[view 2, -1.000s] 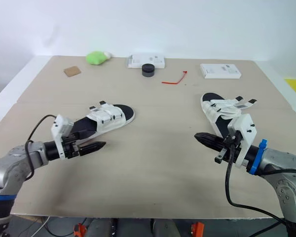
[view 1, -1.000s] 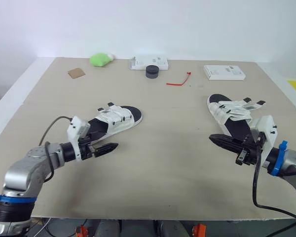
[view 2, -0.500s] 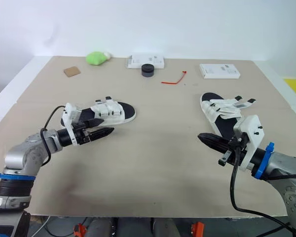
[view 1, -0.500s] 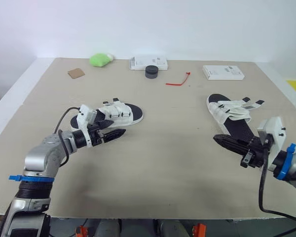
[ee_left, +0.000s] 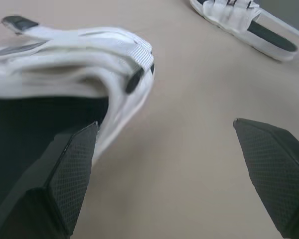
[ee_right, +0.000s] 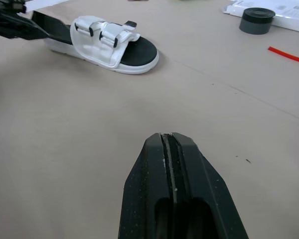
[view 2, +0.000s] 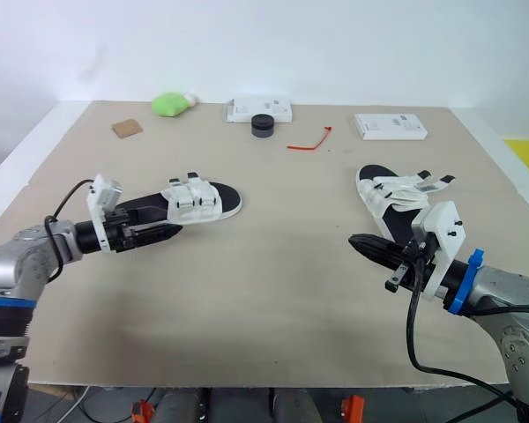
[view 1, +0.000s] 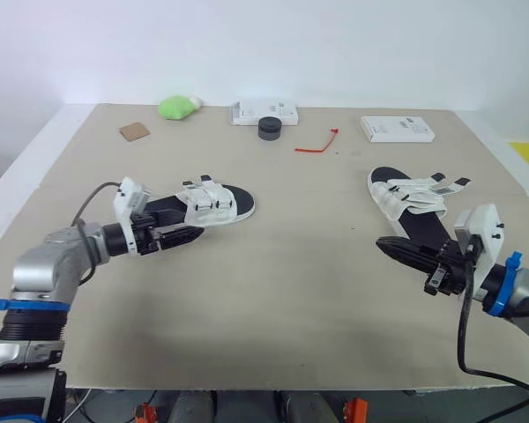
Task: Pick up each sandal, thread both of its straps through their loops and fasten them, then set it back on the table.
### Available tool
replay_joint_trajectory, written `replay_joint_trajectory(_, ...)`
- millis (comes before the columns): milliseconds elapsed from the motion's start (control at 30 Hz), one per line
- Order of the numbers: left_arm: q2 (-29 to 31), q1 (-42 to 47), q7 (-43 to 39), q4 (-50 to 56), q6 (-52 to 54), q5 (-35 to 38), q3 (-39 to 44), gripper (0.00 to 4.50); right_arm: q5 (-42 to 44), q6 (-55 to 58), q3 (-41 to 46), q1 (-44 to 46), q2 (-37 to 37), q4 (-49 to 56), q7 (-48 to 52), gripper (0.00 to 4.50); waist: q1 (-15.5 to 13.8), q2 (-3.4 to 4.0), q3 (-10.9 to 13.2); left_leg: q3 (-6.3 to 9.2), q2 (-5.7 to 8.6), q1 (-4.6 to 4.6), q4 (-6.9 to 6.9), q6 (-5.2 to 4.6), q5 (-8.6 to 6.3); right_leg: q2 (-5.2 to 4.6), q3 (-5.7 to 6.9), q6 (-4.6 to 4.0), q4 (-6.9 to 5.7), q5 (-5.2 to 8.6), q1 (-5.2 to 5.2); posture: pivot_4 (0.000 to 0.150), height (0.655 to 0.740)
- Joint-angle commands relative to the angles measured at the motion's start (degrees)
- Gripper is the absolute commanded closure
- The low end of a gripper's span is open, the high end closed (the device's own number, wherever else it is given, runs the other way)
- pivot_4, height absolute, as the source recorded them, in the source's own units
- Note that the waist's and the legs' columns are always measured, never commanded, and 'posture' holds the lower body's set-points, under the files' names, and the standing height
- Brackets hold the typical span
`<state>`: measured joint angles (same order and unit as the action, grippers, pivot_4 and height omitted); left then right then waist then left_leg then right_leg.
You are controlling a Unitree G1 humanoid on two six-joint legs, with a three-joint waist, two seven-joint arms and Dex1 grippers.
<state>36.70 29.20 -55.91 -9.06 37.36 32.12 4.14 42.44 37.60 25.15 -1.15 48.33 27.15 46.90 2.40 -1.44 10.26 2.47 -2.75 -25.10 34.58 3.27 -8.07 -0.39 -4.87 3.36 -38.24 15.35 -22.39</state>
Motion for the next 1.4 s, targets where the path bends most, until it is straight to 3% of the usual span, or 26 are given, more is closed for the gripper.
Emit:
replay_joint_trajectory(33, -1.7, 2.9, 0.9, -4.4, -4.6, -3.2, -0.5, 0.02, 0.4, -0.6, 1.2, 0.5, 0.3, 0.8, -0.2, 4.50, 0.0, 0.00, 0.0, 0.00, 0.00, 0.00, -0.02, 0.00, 0.00, 0.00, 0.00, 0.00, 0.00, 0.01, 0.00, 0.150, 0.7400)
replay_joint_trajectory(467, -5.6, 8.5, -2.1, -14.3, -10.8, -8.2, -2.4, 0.02, 1.1, -0.4, 2.7, -1.2, 0.2, 1.9, -1.2, 4.50, 0.1, 0.00, 0.0, 0.02, 0.01, 0.01, -0.01, 0.00, 0.00, 0.03, 0.00, 0.03, -0.01, -0.01, 0.02, 0.150, 0.7400)
replay_joint_trajectory(567, -7.5, 7.9, -2.2, -13.1, -12.2, -8.8, -3.2, 0.92, 0.9, -0.4, 2.2, -1.0, -0.1, 2.0, -1.7, 4.50, 0.1, 0.00, 0.0, 0.02, 0.01, 0.01, -0.01, 0.00, 0.00, 0.02, -0.01, 0.04, -0.01, -0.01, 0.03, 0.150, 0.7400)
replay_joint_trajectory(700, -9.1, 6.9, -0.2, -11.2, -11.8, -9.8, -3.7, 2.89, 0.9, -0.5, 2.1, -1.2, -0.4, 2.2, -2.1, 4.50, 0.0, 0.00, 0.0, 0.03, 0.02, 0.01, 0.00, 0.00, 0.00, 0.02, 0.00, 0.04, -0.01, -0.01, 0.05, 0.150, 0.7400)
replay_joint_trajectory(733, -9.4, 6.7, 0.3, -10.5, -11.4, -9.8, -3.7, 3.21, 0.9, -0.5, 2.1, -1.2, -0.4, 2.2, -2.2, 4.50, 0.0, 0.00, 0.0, 0.03, 0.02, 0.01, 0.00, 0.00, 0.00, 0.02, 0.00, 0.04, -0.01, -0.01, 0.05, 0.150, 0.7400)
replay_joint_trajectory(800, -10.6, 6.9, 2.7, -9.2, -9.7, -9.3, -3.0, 4.39, 0.9, -0.5, 2.0, -1.3, -0.5, 2.3, -2.3, 4.50, 0.0, 0.00, 0.0, 0.02, 0.02, 0.01, 0.00, 0.00, 0.00, 0.02, -0.02, 0.05, -0.01, -0.01, 0.04, 0.150, 0.7400)
replay_joint_trajectory(1033, -15.9, 7.6, 15.2, -1.0, -0.8, -7.7, -0.3, 4.46, 1.2, -0.8, 1.7, -1.0, -0.9, 2.6, -2.3, 4.50, 0.0, 0.00, 0.0, 0.05, 0.04, 0.00, 0.06, -0.01, 0.01, 0.01, -0.02, 0.11, -0.01, -0.05, 0.08, 0.150, 0.7400)
replay_joint_trajectory(1267, -21.4, 10.0, 36.6, 2.8, 2.4, -13.0, 3.5, 4.46, 1.2, -1.3, 0.1, 0.3, -1.1, 1.9, -1.9, 4.50, 0.1, -0.02, 0.0, 0.06, 0.04, 0.01, 0.08, -0.01, 0.01, 0.03, -0.03, 0.15, -0.01, -0.08, 0.08, 0.150, 0.7400)
replay_joint_trajectory(1400, -22.6, 11.7, 44.0, 1.2, 1.4, -14.7, 5.9, 4.46, 0.8, -1.4, -1.0, 1.0, -1.6, 1.7, -2.1, 4.50, 0.2, -0.02, 0.0, 0.05, 0.04, 0.02, 0.08, 0.00, 0.02, 0.06, -0.06, 0.15, -0.01, -0.10, 0.07, 0.150, 0.7400)
